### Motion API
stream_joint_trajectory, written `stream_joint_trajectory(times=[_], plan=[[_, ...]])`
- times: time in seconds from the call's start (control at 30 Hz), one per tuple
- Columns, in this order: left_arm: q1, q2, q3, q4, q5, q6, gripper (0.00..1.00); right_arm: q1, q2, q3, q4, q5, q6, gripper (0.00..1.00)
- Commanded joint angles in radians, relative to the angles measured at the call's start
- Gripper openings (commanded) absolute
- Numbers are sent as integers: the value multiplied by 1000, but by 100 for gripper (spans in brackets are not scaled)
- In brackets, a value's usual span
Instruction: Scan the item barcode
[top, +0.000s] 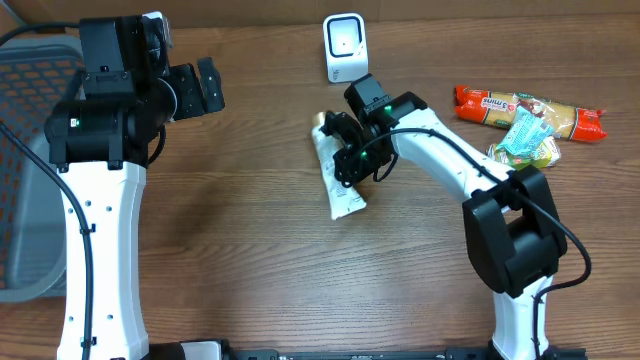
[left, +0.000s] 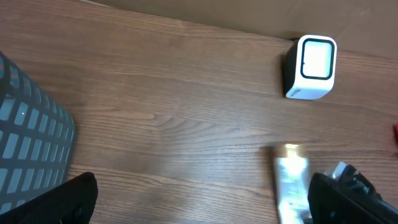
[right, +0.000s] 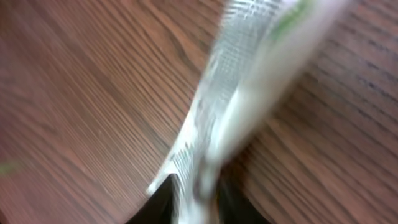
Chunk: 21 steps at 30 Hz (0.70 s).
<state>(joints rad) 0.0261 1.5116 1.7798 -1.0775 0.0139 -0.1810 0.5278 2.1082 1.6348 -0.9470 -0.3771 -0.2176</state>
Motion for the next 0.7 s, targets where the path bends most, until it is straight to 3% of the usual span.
stream_joint_trajectory(times=[0.0, 0.37, 0.67], plan=[[0, 5, 6, 4, -6, 2, 100, 12, 1, 3, 15, 10, -11, 60], [0, 5, 6, 4, -6, 2, 100, -5, 46, 0, 64, -9, 127, 78], [0, 5, 6, 4, -6, 2, 99, -41, 116, 0, 71, -9, 346, 80]])
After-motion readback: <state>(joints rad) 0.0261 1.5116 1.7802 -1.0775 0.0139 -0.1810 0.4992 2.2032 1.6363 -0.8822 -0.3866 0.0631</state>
